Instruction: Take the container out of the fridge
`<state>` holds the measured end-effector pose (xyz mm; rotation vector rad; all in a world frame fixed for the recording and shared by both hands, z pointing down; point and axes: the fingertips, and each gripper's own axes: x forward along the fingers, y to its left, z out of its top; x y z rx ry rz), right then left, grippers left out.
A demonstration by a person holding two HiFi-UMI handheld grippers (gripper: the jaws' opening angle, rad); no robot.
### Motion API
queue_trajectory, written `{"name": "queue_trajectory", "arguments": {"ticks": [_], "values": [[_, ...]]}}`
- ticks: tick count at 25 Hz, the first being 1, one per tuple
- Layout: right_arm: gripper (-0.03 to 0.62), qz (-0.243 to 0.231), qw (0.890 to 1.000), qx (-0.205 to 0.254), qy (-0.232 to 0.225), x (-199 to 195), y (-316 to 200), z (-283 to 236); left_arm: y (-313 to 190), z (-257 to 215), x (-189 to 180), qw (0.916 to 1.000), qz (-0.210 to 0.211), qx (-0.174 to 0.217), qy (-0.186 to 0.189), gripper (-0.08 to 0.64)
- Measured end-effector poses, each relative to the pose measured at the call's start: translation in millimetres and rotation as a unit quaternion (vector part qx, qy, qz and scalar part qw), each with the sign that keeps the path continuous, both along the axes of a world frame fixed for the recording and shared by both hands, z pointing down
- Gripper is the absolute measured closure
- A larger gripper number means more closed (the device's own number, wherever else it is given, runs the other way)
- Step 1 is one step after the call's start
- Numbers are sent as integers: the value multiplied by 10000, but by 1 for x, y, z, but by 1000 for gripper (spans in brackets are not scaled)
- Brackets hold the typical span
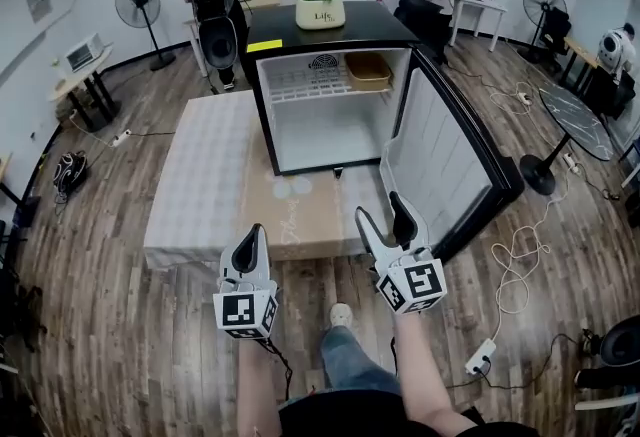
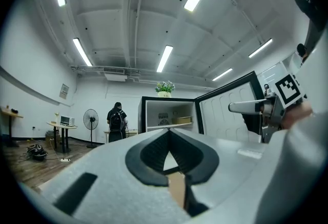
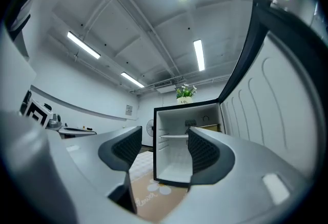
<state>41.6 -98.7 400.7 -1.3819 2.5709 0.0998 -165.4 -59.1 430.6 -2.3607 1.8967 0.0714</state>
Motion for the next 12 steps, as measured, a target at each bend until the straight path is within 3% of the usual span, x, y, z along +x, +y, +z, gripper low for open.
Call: {"name": "queue_trajectory", "arguments": {"ticks": [12], "values": [[318,-205,9997,-109,46,-20,-186,-13,-192,-4,16,9999,59,-138,1,554]]}}
